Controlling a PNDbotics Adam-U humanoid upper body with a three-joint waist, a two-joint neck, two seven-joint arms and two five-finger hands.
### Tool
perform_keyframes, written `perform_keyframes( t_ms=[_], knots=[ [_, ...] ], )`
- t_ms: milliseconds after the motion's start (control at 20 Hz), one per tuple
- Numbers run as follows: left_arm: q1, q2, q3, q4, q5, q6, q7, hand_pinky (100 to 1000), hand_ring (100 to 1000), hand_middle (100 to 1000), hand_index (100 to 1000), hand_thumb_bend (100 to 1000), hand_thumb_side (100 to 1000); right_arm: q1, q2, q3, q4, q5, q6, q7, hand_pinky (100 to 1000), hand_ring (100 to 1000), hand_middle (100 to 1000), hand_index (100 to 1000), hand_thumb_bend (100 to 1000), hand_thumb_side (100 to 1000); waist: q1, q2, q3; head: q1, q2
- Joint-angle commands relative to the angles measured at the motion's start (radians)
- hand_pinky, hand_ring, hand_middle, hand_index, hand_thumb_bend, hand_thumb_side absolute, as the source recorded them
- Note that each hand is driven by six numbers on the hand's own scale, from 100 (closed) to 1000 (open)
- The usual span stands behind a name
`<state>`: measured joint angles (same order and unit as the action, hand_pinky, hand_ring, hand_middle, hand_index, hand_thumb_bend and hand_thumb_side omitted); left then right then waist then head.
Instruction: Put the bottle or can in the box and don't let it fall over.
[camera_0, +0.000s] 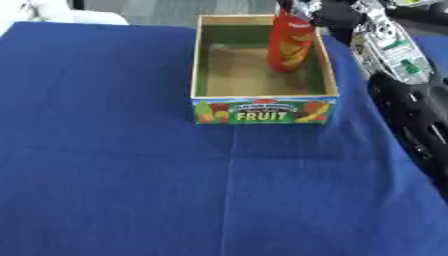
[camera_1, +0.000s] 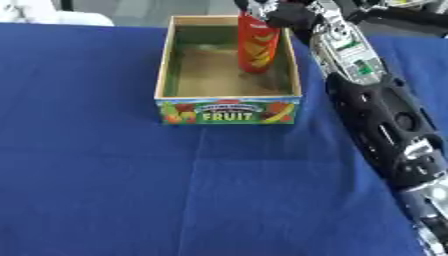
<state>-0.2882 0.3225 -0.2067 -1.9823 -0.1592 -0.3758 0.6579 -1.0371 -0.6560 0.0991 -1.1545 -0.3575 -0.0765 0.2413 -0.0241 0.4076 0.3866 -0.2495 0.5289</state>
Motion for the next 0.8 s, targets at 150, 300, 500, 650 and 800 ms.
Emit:
perform_keyframes(
  t_ms=[150,300,500,650,800],
  knots=[
    [-0.003,0.007,0.004,-0.018,-0.005,0.002,-0.006,879,681,897,757,100,672,-0.016,-0.02,-0.009,0.0,0.099,-0.016,0.064,1000,1000,1000,1000,100,492,0.005,-0.018,-0.003,0.0,-0.009],
    [-0.003,0.006,0.004,-0.018,-0.007,0.004,-0.008,879,682,897,757,100,672,-0.017,-0.019,-0.011,0.008,0.141,-0.01,0.139,1000,1000,1000,1000,100,207,0.007,-0.019,-0.005,0.0,-0.01],
    [-0.003,0.005,0.005,-0.018,-0.011,0.003,-0.009,879,681,895,757,100,672,-0.02,-0.016,-0.019,0.016,0.162,-0.009,0.22,1000,1000,1000,1000,100,100,0.009,-0.018,-0.004,0.0,-0.011],
    [-0.001,0.006,0.006,-0.018,-0.013,0.005,-0.009,880,681,895,757,100,672,-0.02,-0.016,-0.022,0.02,0.177,-0.01,0.248,1000,1000,1000,1000,100,560,0.01,-0.018,-0.005,0.001,-0.013],
    [0.001,0.006,0.007,-0.018,-0.016,0.006,-0.008,880,681,895,757,100,672,-0.02,-0.017,-0.024,0.02,0.191,-0.004,0.266,1000,1000,1000,1000,100,677,0.01,-0.019,-0.007,0.003,-0.013]
  ],
)
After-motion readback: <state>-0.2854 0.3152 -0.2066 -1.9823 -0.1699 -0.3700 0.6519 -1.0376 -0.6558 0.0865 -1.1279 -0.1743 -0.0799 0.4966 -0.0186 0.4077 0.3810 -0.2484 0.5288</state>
